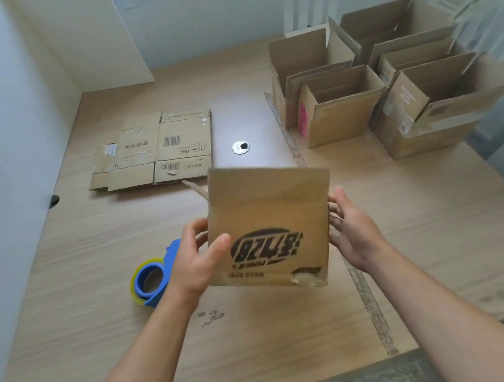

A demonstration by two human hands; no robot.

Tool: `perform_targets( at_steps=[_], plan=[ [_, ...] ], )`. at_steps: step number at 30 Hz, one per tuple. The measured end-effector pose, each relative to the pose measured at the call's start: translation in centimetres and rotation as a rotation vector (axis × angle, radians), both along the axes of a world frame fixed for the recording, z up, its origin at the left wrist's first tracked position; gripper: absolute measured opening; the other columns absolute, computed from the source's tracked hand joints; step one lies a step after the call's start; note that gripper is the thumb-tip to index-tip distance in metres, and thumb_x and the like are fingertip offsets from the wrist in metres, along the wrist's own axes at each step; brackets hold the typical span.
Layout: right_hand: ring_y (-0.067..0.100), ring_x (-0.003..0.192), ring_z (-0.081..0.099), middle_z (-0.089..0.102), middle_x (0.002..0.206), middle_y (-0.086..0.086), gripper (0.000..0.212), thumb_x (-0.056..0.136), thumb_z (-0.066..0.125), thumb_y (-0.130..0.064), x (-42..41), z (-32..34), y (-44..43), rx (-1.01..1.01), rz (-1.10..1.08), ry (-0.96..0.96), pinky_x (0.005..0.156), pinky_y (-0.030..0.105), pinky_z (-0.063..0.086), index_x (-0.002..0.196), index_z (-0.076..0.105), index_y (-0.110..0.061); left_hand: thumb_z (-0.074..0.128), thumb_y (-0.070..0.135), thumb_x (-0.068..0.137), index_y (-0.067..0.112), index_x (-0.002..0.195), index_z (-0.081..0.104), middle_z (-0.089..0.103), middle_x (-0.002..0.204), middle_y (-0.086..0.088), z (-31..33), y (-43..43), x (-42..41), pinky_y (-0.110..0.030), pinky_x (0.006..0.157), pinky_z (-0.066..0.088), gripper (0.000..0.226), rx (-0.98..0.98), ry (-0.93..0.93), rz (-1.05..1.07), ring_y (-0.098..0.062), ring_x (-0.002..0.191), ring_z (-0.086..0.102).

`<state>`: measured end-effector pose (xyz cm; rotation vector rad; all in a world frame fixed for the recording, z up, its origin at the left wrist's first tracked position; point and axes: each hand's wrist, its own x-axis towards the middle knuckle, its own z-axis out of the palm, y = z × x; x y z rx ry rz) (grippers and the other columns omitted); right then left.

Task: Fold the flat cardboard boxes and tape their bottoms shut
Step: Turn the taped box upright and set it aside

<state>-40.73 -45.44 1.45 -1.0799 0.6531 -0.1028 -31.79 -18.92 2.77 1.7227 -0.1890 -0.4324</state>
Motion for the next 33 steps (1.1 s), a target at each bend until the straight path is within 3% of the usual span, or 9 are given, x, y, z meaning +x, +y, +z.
perform_targets(
  at_steps=[5,8,13,15,18,20,24,28,33],
  plan=[
    [0.019,0.103,0.064,0.069,0.111,0.003,0.029,0.100,0.052,-0.040,-0.4,-1.0,-0.6,-0.008,-0.032,0.027,0.075,0.040,0.053,0.099,0.069,-0.017,0.067,0.048,0.085,0.017,0.104,0.066,0.070,0.099,-0.003,-2.2,1.3,-0.4,-0.049,0.098,0.050,0.037,-0.234,0.293,0.148,-0.021,0.108,0.061],
    [0.016,0.104,0.061,0.061,0.120,0.009,0.023,0.097,0.061,-0.029,-0.4,-1.6,0.2,-0.100,0.017,0.071,0.079,0.042,0.054,0.119,0.061,-0.021,0.065,0.059,0.081,0.025,0.122,0.063,0.068,0.122,0.001,-3.5,1.6,-1.4,-0.040,0.098,0.048,0.053,-0.232,0.365,0.166,-0.015,0.120,0.059],
    [0.007,0.108,0.055,0.045,0.126,0.003,0.081,0.079,0.077,-0.050,0.1,-1.2,1.1,-0.444,0.193,0.162,0.082,0.023,0.047,0.148,0.036,-0.036,0.070,0.060,0.069,0.051,0.109,0.061,0.066,0.114,0.031,-3.5,1.1,-2.1,-0.022,0.090,0.046,0.043,-0.045,0.130,0.121,0.010,0.107,0.060],
    [0.014,0.133,0.042,0.034,0.145,0.000,0.109,0.064,0.078,-0.060,0.4,-0.9,1.1,-0.522,0.312,0.199,0.105,0.035,0.042,0.153,0.017,-0.044,0.070,0.057,0.070,0.043,0.108,0.066,0.071,0.109,0.016,-2.6,1.2,-1.5,-0.019,0.081,0.049,0.041,-0.034,0.062,0.128,-0.004,0.104,0.066],
    [0.017,0.145,0.028,0.028,0.157,-0.002,0.111,0.063,0.074,-0.052,1.2,-0.4,1.4,-0.699,0.389,0.244,0.115,0.039,0.031,0.153,0.010,-0.044,0.071,0.048,0.075,0.034,0.109,0.068,0.074,0.107,0.000,-1.3,1.9,-0.8,-0.033,0.080,0.054,0.037,-0.109,0.087,0.065,-0.028,0.101,0.069],
    [0.020,0.133,0.044,0.042,0.150,-0.003,0.094,0.067,0.067,-0.048,1.7,-0.3,1.5,-0.637,0.318,0.222,0.108,0.042,0.043,0.150,0.021,-0.047,0.070,0.047,0.077,0.036,0.120,0.064,0.070,0.119,-0.001,-0.9,2.2,-0.7,-0.042,0.090,0.053,0.045,-0.154,0.095,0.003,-0.030,0.111,0.066],
    [0.012,0.093,0.061,0.060,0.117,-0.012,0.071,0.069,0.056,-0.046,1.9,-0.1,1.2,-0.369,0.283,0.121,0.065,0.027,0.051,0.138,0.040,-0.053,0.071,0.050,0.073,0.064,0.127,0.049,0.055,0.135,0.028,-0.2,2.5,-1.1,-0.021,0.093,0.049,0.061,-0.071,0.032,-0.100,0.003,0.125,0.053],
    [0.005,0.096,0.065,0.067,0.102,-0.013,0.055,0.077,0.046,-0.037,1.5,-0.2,-0.1,-0.231,0.355,0.055,0.061,0.028,0.052,0.122,0.051,-0.067,0.086,0.046,0.063,0.045,0.150,0.029,0.044,0.150,0.018,-0.6,3.3,-1.6,-0.042,0.112,0.040,0.105,-0.012,0.052,-0.226,-0.010,0.140,0.040],
    [0.003,0.069,0.054,0.058,0.080,-0.011,0.061,0.076,0.040,-0.024,1.2,-0.8,-1.4,-0.154,0.403,-0.035,0.051,0.024,0.045,0.130,0.057,-0.048,0.094,0.038,0.059,0.040,0.155,0.014,0.030,0.158,0.017,0.1,3.7,-1.3,-0.043,0.115,0.036,0.125,0.073,0.006,-0.418,-0.014,0.145,0.034]
  ],
)
